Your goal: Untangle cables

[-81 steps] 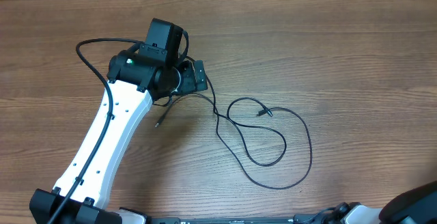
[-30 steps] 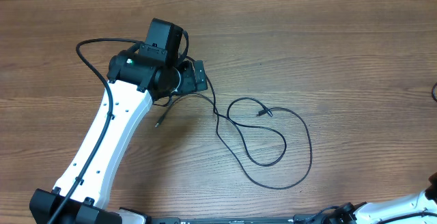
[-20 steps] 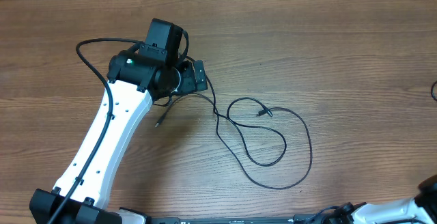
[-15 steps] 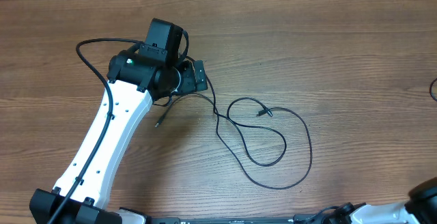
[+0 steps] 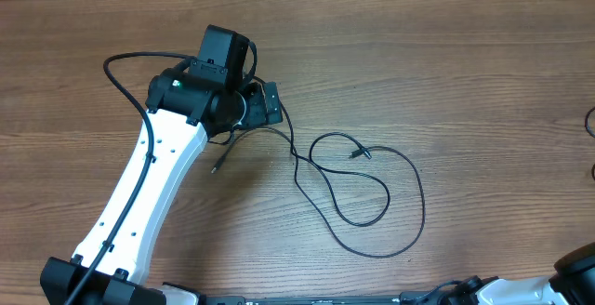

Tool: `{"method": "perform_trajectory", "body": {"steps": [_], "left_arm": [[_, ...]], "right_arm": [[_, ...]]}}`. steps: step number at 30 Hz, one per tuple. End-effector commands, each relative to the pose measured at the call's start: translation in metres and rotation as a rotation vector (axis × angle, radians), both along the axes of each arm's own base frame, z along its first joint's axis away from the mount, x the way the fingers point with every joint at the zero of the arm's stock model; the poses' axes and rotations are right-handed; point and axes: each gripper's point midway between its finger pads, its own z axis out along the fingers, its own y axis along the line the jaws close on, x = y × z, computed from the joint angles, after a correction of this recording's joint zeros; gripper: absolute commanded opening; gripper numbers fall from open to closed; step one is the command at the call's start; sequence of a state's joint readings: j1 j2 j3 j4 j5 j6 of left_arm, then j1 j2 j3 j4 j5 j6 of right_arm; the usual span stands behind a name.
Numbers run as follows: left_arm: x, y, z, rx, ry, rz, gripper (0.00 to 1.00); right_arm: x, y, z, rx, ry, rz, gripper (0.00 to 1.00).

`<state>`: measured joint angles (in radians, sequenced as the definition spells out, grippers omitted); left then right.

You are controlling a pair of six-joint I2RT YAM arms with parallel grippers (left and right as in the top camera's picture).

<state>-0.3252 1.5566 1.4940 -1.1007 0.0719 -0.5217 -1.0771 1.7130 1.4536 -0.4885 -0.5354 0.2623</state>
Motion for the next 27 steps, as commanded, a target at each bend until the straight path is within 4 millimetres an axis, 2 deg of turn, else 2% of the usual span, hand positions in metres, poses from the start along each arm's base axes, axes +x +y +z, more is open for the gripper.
{"method": "perform_trajectory", "body": {"steps": [1,5,8,11,13,15,16,20,24,27], "left_arm": [[0.002,0.000,-0.002,-0.003,0.008,0.002,1.00],[0.002,0.000,-0.002,-0.003,0.008,0.002,1.00],[0.002,0.000,-0.002,-0.003,0.008,0.002,1.00],[0.002,0.000,-0.002,-0.003,0.008,0.002,1.00],[0.002,0.000,-0.002,-0.003,0.008,0.002,1.00],[0.002,0.000,-0.002,-0.003,0.008,0.002,1.00],[0.002,0.000,-0.002,-0.003,0.008,0.002,0.99],[0.002,0.000,-0.002,-0.003,0.008,0.002,1.00],[0.002,0.000,-0.002,-0.003,0.008,0.002,1.00],[0.002,0.000,-0.002,-0.003,0.008,0.002,0.99]], "right_arm": [[0.010,0.016,-0.024,0.041,0.057,0.023,0.72],[0.025,0.045,-0.082,0.025,0.224,0.080,0.79],[0.043,0.063,-0.115,-0.016,0.325,0.123,0.85],[0.039,0.058,-0.139,-0.093,0.495,0.035,0.86],[0.034,0.053,-0.141,-0.137,0.557,-0.022,0.86],[0.036,0.049,-0.137,-0.180,0.574,-0.054,0.98],[0.038,0.048,-0.134,-0.195,0.569,-0.059,1.00],[0.055,0.053,-0.114,-0.220,0.501,-0.032,1.00],[0.080,0.068,-0.073,-0.245,0.377,0.039,1.00],[0.095,0.086,-0.029,-0.305,0.282,0.073,1.00]]}}
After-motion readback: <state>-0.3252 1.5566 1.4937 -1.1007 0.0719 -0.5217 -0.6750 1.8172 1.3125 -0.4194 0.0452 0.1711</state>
